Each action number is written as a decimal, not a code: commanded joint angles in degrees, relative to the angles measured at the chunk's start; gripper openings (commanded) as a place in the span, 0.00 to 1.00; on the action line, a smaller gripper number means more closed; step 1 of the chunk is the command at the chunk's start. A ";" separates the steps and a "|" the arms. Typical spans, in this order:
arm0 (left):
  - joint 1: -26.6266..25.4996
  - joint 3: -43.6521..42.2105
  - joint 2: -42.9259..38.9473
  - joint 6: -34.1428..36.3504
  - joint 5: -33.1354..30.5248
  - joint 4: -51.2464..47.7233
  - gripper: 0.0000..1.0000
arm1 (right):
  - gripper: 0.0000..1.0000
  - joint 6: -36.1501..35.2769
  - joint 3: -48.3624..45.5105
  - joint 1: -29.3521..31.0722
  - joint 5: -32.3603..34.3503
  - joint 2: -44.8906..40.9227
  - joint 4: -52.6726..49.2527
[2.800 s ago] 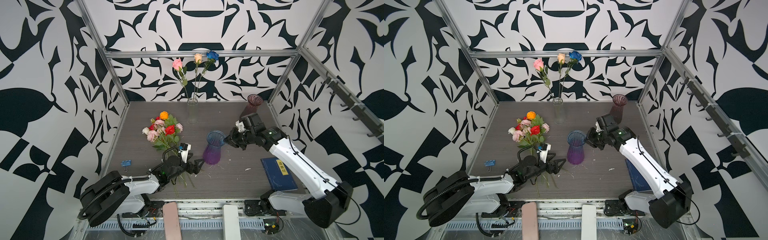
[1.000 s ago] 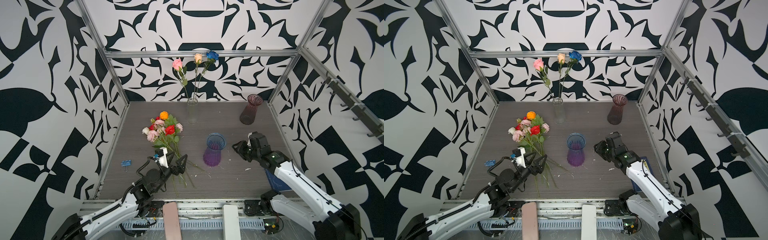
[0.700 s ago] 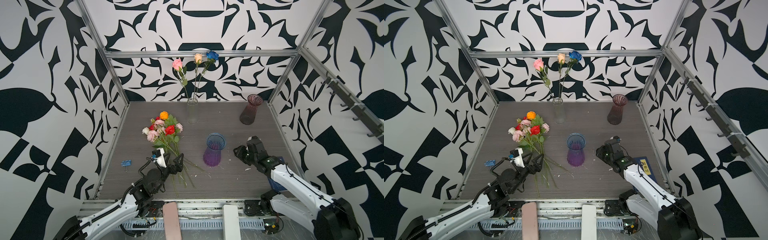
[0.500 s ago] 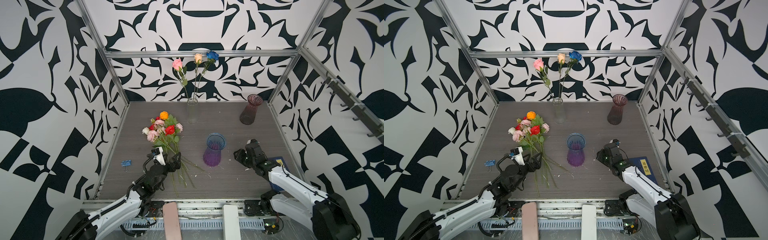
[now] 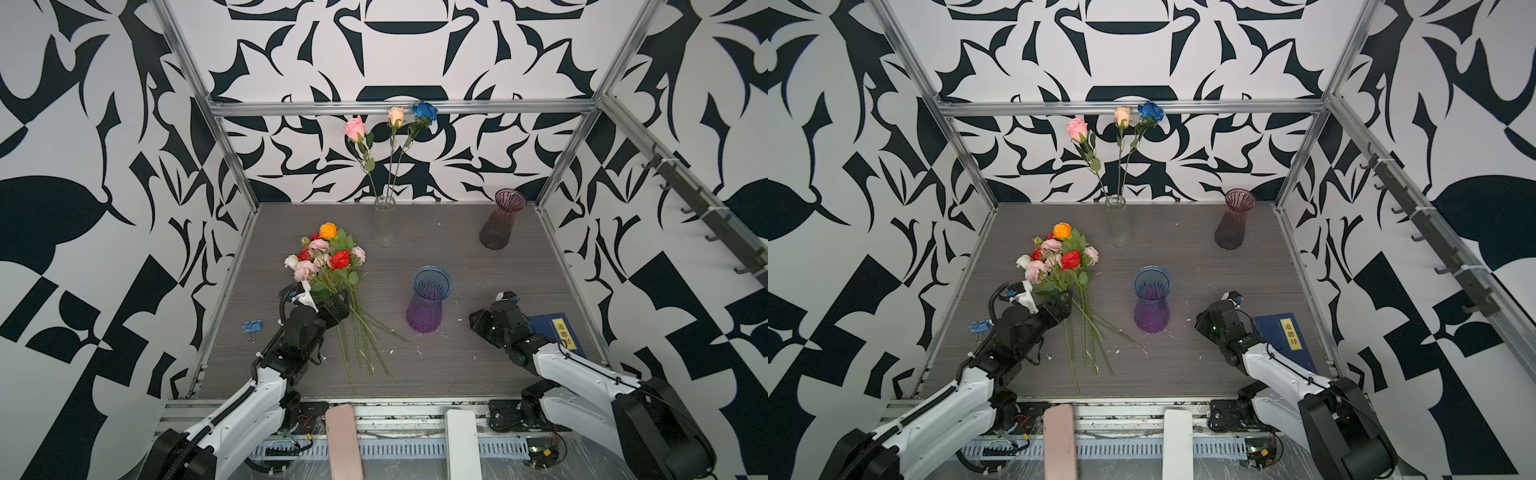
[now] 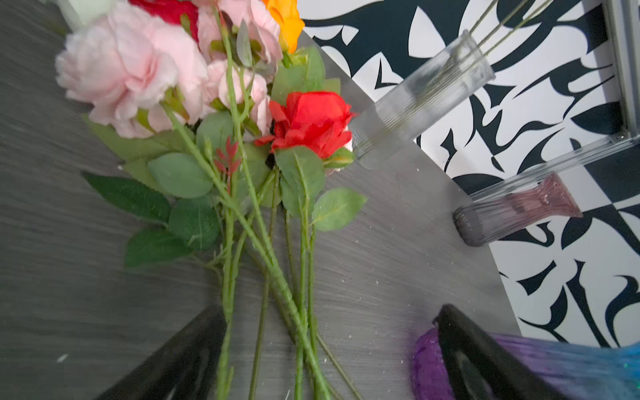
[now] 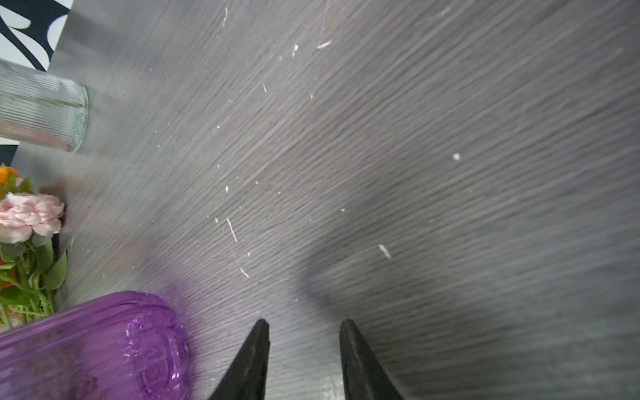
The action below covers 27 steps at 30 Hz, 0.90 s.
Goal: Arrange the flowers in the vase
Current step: 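Open the right gripper and withdraw while the left gripper reaches to the rose bunch, then close the left gripper on the pink rose stem in the bunch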
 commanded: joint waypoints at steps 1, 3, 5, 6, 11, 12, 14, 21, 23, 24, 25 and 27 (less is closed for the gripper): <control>4.69 5.90 0.71 -0.77 7.83 -9.23 0.99 | 0.38 0.22 -0.07 -0.18 0.63 -0.15 2.52; 8.23 8.29 2.33 -0.70 12.31 -9.66 1.00 | 0.38 0.02 -0.23 -0.53 -0.15 0.17 3.22; 12.05 10.56 4.58 -2.06 16.84 -10.36 0.97 | 0.38 -0.03 -0.45 -1.12 -0.80 0.31 3.74; 14.60 11.37 6.19 -3.35 19.91 -9.66 0.95 | 0.38 -0.07 -0.56 -1.48 -1.17 0.34 3.98; 24.60 12.58 15.46 -12.34 30.71 -3.98 0.72 | 0.38 -0.03 -1.90 -4.28 -3.82 -0.50 5.23; 25.53 12.67 17.58 -13.30 31.91 -2.97 0.69 | 0.38 0.06 -2.10 -4.88 -4.52 -0.73 5.55; 26.14 13.47 21.21 -14.09 33.45 -2.56 0.67 | 0.38 0.12 -2.79 -6.18 -5.65 -0.89 6.09; 26.15 14.21 29.38 -16.09 36.21 0.17 0.66 | 0.38 0.63 -3.91 -8.76 -8.26 -0.64 7.70; 26.14 14.47 30.16 -15.99 36.18 0.65 0.66 | 0.38 0.63 -3.89 -8.99 -8.48 -0.37 8.01; 26.14 14.61 30.61 -16.12 36.35 0.86 0.66 | 0.38 0.63 -3.91 -9.08 -8.65 -0.29 8.08; 26.15 14.76 31.21 -16.08 36.81 1.35 0.66 | 0.38 0.63 -3.89 -9.17 -8.74 -0.18 8.18; 26.15 15.19 32.46 -16.38 37.47 2.06 0.65 | 0.38 0.63 -3.98 -9.34 -8.88 -0.14 8.28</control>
